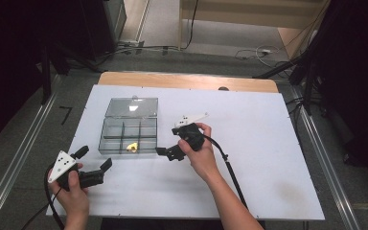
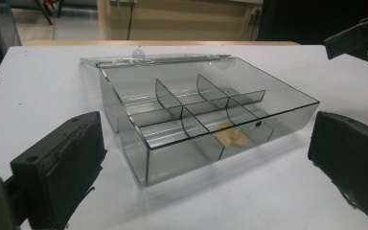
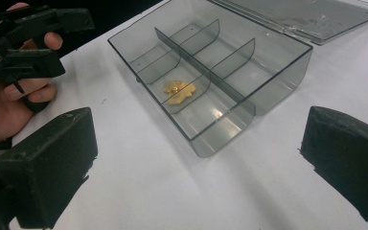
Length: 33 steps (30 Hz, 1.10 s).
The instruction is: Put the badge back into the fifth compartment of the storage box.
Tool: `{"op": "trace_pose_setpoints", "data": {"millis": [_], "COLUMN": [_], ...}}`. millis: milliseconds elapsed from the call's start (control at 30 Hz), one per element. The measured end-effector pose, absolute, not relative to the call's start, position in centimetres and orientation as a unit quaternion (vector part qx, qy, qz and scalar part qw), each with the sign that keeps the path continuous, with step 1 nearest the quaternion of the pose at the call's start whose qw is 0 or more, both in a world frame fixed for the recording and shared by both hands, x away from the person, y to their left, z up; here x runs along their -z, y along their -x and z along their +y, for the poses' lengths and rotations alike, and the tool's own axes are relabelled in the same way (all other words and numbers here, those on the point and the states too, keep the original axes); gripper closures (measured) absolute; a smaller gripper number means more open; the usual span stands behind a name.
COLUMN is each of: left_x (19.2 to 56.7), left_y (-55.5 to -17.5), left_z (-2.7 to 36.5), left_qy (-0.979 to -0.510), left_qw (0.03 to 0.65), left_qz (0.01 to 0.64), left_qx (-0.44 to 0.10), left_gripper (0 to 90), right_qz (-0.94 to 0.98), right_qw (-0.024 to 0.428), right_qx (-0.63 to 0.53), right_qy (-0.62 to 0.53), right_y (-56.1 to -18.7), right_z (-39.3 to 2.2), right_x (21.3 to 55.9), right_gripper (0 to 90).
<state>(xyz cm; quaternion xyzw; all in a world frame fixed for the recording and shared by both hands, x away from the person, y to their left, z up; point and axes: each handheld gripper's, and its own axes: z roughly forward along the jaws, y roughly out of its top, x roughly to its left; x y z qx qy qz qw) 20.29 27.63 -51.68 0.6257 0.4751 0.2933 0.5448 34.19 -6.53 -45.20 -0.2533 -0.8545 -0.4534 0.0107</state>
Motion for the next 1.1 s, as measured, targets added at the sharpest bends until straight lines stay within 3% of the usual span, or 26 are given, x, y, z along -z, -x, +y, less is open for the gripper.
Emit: {"op": "trace_pose_setpoints", "data": {"millis": [1100], "left_x": [51.7], "left_y": [-20.3], "left_z": [27.7], "left_qy": [-0.625], "left_qw": [0.546], "left_qz": [0.476], "left_qx": [-0.291], "left_gripper": [0.0], "right_qz": [-0.833], "right_qw": [-0.020], "right_qx": [0.471], "right_qy": [0.291], "right_y": [-33.0], "right_z": [-14.9], "right_x": [45.9], "right_gripper": [0.0]}}
